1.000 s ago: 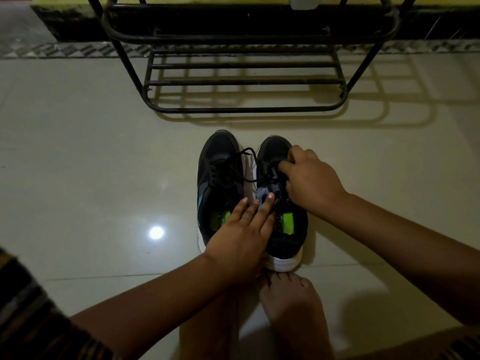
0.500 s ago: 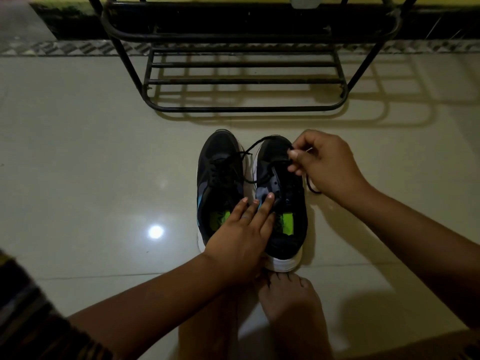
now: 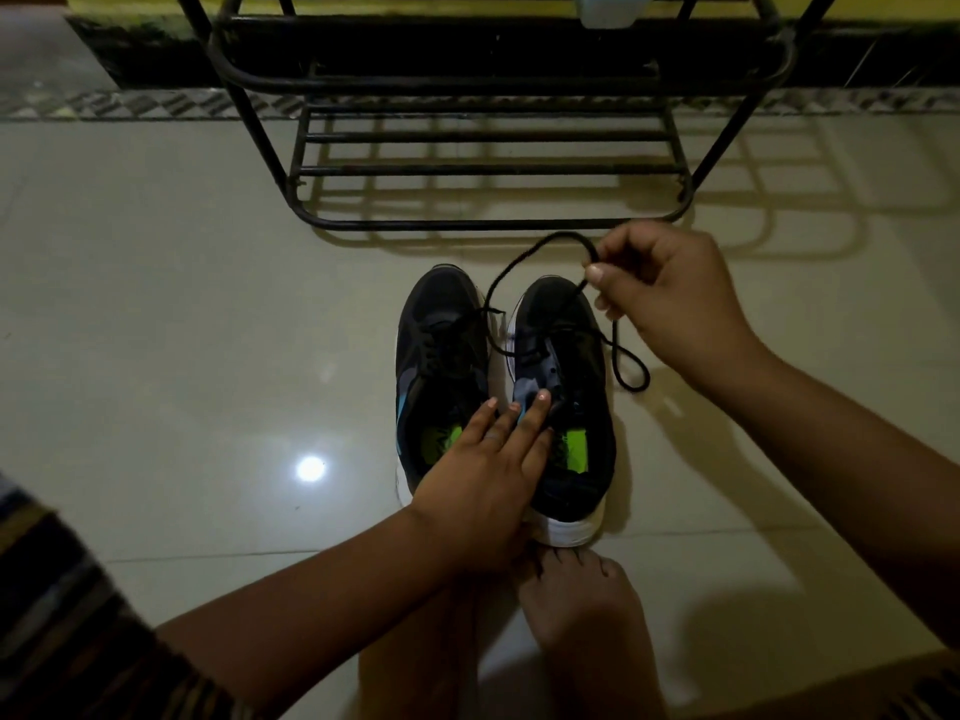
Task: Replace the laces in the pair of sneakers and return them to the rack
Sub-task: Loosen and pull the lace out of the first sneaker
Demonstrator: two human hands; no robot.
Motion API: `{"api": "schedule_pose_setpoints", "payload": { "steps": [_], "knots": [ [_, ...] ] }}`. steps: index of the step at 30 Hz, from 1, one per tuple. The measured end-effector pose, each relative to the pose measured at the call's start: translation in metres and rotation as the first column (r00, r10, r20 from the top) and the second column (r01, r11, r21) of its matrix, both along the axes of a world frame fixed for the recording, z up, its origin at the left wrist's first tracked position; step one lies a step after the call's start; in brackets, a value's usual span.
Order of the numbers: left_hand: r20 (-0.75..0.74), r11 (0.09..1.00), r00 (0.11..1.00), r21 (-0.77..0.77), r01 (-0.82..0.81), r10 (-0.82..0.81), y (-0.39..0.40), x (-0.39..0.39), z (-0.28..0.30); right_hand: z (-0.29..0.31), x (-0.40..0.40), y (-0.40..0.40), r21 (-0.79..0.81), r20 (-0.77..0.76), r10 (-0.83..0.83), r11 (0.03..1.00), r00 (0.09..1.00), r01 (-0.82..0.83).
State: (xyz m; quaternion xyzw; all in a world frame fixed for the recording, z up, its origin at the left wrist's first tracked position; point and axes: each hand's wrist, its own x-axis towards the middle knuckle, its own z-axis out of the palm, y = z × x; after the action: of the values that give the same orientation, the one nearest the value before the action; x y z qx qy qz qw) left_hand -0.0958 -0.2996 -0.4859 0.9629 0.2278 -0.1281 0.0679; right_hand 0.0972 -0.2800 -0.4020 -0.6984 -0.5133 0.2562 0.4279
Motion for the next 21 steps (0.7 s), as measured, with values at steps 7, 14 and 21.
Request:
{"api": "schedule_pose_setpoints", "payload": {
  "steps": [7,14,21],
  "knots": [
    [-0.009,0.999,1.000,0.030,0.013,-0.013,0.000,0.000,0.000,-0.034,0.004,-0.007,-0.296,0.086,0.061,0.955,0.994,-0.033],
    [-0.012,0.998,1.000,0.063,0.009,-0.008,-0.002,-0.001,0.002,-0.058,-0.002,-0.016,-0.541,0.428,0.400,0.832,0.810,-0.125],
    [0.043,0.990,0.999,0.141,0.019,-0.025,-0.001,-0.001,-0.004,-0.064,-0.003,-0.018,-0.530,0.453,0.413,0.838,0.790,-0.134]
  ]
}}
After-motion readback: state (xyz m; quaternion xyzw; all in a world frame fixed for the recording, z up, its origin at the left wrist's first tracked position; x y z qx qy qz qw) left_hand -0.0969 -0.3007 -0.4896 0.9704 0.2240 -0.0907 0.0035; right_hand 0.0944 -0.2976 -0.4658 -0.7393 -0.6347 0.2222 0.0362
